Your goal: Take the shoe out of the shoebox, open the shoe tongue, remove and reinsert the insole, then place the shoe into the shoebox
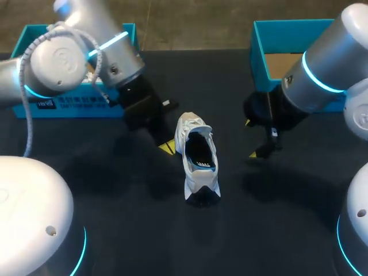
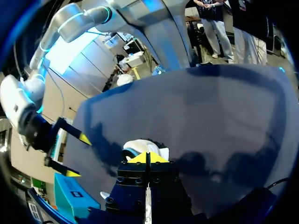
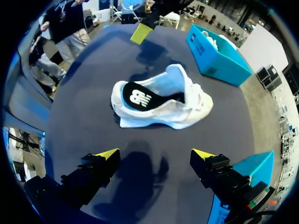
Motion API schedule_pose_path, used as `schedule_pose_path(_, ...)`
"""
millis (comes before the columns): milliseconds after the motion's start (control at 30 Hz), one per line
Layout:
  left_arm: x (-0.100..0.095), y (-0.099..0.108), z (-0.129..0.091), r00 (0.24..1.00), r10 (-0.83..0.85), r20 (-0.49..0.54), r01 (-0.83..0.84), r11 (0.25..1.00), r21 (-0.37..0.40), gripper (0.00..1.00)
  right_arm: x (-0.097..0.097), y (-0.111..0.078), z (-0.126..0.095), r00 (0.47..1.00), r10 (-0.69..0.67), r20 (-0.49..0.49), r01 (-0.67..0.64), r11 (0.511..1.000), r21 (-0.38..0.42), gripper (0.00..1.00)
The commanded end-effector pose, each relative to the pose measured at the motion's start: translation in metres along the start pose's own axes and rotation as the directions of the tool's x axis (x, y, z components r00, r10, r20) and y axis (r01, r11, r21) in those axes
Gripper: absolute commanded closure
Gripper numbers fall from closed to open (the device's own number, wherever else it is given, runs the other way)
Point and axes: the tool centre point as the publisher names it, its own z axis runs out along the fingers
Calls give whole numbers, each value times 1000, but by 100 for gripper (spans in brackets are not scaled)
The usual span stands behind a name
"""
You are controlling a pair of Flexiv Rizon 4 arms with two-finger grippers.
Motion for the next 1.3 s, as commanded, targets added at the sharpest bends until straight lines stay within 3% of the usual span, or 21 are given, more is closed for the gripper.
schedule_pose_path(33, -18, 12, 9, 991, 1, -137, 0, 1000, 3, 100, 4, -8, -34, 1000, -1, 11, 0, 1000, 12, 0)
schedule_pose_path(267, -22, 26, 21, 981, 40, -192, -46, 999, -26, 100, -9, -9, -55, 1000, -20, 7, 19, 997, 75, 0)
schedule_pose_path(633, -24, 45, 33, 963, 56, -265, -74, 996, -56, 100, -23, -17, -79, 1000, -2, 17, 0, 994, 110, 0)
schedule_pose_path(1067, -48, 55, 43, 960, -28, -280, -16, 988, -152, 100, -23, -17, -79, 1000, -2, 17, 0, 994, 110, 0)
schedule_pose_path(1300, -42, 68, 52, 947, -20, -321, -40, 983, -179, 100, -23, -17, -79, 1000, -2, 17, 0, 994, 110, 0)
